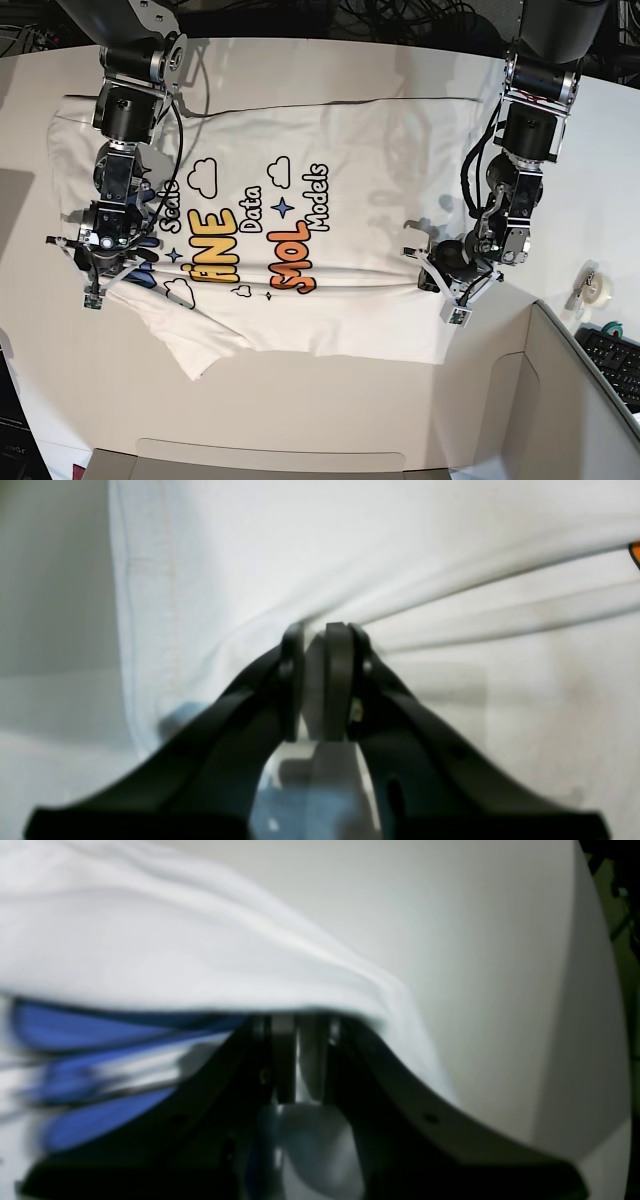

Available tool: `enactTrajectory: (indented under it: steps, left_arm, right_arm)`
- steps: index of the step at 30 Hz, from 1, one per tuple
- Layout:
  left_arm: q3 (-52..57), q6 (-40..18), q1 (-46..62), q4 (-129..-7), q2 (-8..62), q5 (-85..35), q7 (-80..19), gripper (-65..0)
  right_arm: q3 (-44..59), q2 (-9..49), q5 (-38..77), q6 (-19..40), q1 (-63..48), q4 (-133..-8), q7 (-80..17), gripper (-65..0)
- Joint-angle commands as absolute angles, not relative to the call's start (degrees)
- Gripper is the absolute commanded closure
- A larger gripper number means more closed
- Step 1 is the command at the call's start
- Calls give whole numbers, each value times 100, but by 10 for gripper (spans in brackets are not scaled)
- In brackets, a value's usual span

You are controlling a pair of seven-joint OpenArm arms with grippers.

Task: Layout the t-shirt on the table in an organized manner, then fold the t-shirt properly
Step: 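Grasp the shirt body with both grippers and drag it to straighten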

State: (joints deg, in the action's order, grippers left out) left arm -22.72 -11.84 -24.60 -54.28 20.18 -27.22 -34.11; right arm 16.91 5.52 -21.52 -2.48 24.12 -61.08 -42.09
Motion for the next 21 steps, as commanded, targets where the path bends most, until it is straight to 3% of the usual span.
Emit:
enactTrajectory:
  steps: [1,5,15,21]
  left_arm:
    - [-2273,-963,-2325,-5349,2132,-2396,-3969,-68]
    - [-2229,-963,-2281,-5701,2132,-2404,-4031,-67]
    - [-2202,-954,-1886,-8259,2114,-2413,-4787,-67]
    - [-1393,-954,-1930,-8558,1648,-2413,-4743,-67]
  right_arm:
    - [1842,664,-2299,-391,2501,-6176,-4136,-74]
    - [1727,523,-2299,-347,2448,-6220,-4136,-74]
    - [1297,-251,-2299,-347,2281,-7213,-4145,-74]
    - [145,-444,-2299,-356,2334,-7495,-4127,-74]
